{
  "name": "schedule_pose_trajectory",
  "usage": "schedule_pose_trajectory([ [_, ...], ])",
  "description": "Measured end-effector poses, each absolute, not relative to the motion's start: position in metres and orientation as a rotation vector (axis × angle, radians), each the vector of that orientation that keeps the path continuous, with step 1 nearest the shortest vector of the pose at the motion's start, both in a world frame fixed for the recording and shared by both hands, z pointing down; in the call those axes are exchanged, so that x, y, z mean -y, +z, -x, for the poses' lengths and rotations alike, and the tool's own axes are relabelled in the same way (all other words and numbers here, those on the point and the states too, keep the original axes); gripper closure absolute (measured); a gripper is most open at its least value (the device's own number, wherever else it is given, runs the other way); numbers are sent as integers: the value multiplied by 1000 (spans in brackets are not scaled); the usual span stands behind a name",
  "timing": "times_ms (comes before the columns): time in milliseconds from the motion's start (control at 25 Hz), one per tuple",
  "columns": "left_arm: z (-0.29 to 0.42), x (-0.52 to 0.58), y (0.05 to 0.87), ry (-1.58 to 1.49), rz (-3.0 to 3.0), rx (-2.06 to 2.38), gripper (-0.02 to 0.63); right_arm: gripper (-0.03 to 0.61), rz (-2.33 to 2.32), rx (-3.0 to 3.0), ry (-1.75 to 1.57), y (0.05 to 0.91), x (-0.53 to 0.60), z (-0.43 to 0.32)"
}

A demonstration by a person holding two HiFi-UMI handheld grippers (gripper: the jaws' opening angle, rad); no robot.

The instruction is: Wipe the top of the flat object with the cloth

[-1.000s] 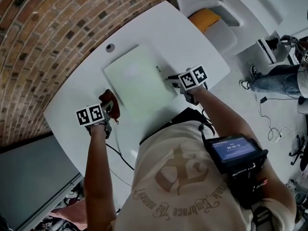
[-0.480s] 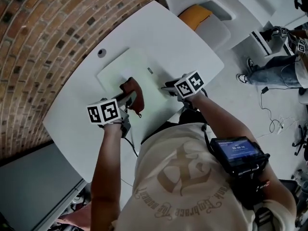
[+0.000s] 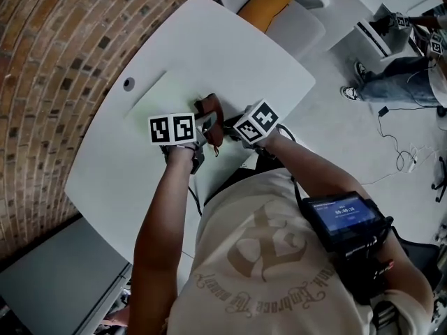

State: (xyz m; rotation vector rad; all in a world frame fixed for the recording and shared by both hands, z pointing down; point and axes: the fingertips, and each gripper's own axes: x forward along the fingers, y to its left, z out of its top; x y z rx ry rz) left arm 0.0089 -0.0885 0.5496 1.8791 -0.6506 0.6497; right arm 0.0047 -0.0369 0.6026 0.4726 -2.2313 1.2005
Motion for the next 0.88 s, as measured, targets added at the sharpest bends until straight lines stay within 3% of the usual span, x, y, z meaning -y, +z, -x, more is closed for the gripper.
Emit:
schedule_pose_trajectory([
  [360,16,79,574,876,-1841,773,540,425,-435,2243,1257,601,32,-12],
  [880,134,40,571,826,-1696,1003,540,425,-448,2204,1292,603,31,-13],
])
